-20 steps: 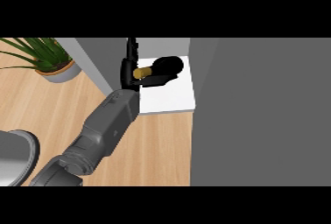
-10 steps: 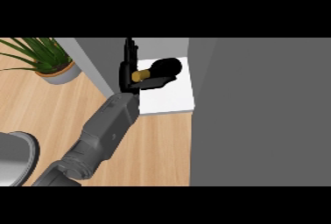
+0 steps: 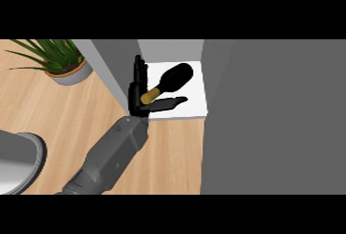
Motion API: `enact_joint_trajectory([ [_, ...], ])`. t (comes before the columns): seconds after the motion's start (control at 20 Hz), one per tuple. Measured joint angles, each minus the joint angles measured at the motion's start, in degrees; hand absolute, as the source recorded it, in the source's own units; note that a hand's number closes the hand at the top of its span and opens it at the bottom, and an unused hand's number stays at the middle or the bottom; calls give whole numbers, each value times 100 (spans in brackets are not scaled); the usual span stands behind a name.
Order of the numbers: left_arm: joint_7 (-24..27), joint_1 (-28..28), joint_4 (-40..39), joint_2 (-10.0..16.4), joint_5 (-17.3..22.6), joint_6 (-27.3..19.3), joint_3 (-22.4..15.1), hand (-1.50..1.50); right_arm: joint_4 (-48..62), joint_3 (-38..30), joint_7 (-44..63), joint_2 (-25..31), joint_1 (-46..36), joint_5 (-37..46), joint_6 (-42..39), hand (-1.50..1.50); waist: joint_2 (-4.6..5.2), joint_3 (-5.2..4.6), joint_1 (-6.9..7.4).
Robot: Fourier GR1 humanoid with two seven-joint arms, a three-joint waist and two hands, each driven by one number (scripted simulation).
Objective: Pick up the wine, place it into the cabinet and close the cabinet
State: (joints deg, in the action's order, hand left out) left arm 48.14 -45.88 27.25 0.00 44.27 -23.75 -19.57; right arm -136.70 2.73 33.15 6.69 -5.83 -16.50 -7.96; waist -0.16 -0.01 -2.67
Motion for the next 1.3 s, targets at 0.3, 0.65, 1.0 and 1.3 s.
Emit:
enact_joint_trajectory([
  [0.3,-251,783,1536,2,338,-1022,-1173,-150,-19,-98,-161,30,161,39,-11,-150,-9,2,134],
  [0.65,-380,1635,3062,6,109,-1949,-2023,-150,-69,-255,-40,132,114,48,58,-150,-16,2,225],
  [1.0,-581,2612,4537,129,-395,-2460,-2554,-150,-89,-237,-67,119,235,77,66,-150,-12,5,265],
  [1.3,-961,3246,5652,409,-840,-2944,-2801,-150,-95,-277,2,167,143,100,101,-150,-10,3,271],
])
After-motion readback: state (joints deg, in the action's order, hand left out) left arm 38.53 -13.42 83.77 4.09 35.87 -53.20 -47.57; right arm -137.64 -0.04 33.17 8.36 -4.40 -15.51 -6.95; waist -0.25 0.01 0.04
